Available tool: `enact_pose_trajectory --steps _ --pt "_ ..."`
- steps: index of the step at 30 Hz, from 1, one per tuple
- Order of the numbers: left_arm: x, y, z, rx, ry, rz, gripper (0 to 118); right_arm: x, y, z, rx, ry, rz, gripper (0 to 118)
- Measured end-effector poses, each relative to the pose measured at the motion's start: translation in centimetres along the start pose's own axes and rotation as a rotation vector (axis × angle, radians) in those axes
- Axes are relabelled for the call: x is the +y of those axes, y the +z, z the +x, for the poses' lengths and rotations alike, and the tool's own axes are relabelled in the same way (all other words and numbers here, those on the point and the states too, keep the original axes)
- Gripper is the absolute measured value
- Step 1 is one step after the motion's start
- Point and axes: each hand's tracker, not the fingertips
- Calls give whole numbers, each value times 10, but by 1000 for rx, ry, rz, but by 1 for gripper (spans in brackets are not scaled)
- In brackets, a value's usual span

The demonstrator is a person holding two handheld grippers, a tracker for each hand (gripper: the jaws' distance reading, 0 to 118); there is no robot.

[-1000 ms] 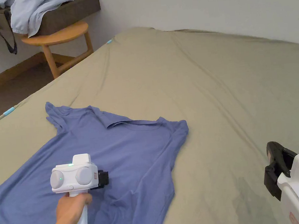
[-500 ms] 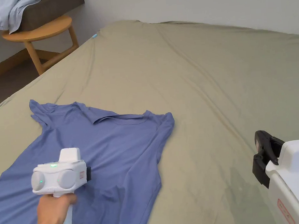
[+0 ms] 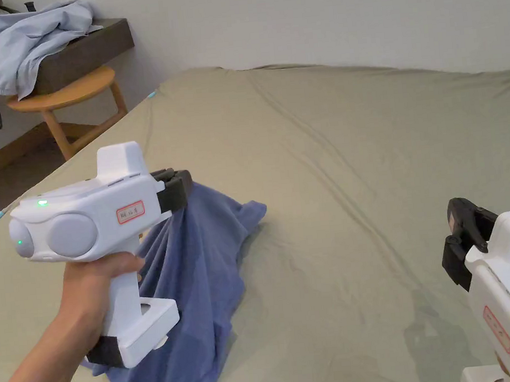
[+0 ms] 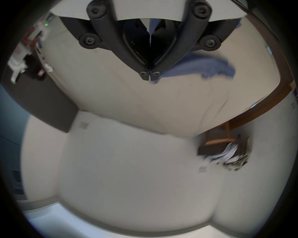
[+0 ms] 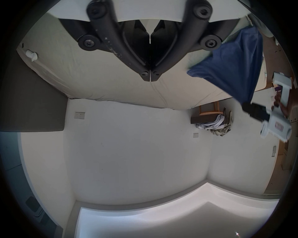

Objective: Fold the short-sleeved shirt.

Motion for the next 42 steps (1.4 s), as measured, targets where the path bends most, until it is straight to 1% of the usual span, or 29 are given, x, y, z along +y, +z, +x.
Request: enact_pose_trajectory --steps 2,5,9,13,17,19,21,23,25,27,31,35,36,38,40,42 --pt "24 7 44 -71 -71 40 0 4 14 15 -23 -7 15 1" --pt "47 9 96 -177 -130 70 0 8 36 38 -63 -6 37 1" --pt "53 1 153 -286 -218 62 0 12 64 69 -134 6 64 1" --pt "33 -14 203 -426 -231 3 0 13 93 102 -229 37 78 1" --pt "1 -28 247 -539 -240 -62 0 9 117 131 -309 47 69 1" --pt "-17 -32 265 -607 -244 -89 0 5 126 143 -343 52 59 1" --pt "-36 -35 279 -635 -241 -102 0 1 131 152 -371 51 46 1" --pt "-58 -51 287 -676 -223 -174 0 -5 135 159 -386 43 31 1" --pt "-85 -67 294 -674 -211 -257 0 -11 137 163 -398 33 18 1" --pt "-118 -85 301 -641 -232 -354 0 -17 138 166 -404 22 8 1" --pt "-198 -127 311 -539 -238 -573 0 -29 134 169 -404 -10 -19 1" --pt "-269 -151 319 -457 -186 -711 0 -38 131 169 -400 -25 -43 1" --pt "-281 -153 321 -448 -208 -730 0 -40 130 169 -401 -26 -49 1" --pt "-293 -152 327 -446 -199 -712 0 -44 130 169 -399 -29 -62 1" --pt "-291 -143 332 -449 -198 -694 0 -46 129 170 -399 -33 -72 1" --pt "-282 -138 336 -455 -204 -667 4 -46 130 169 -403 -36 -76 1"
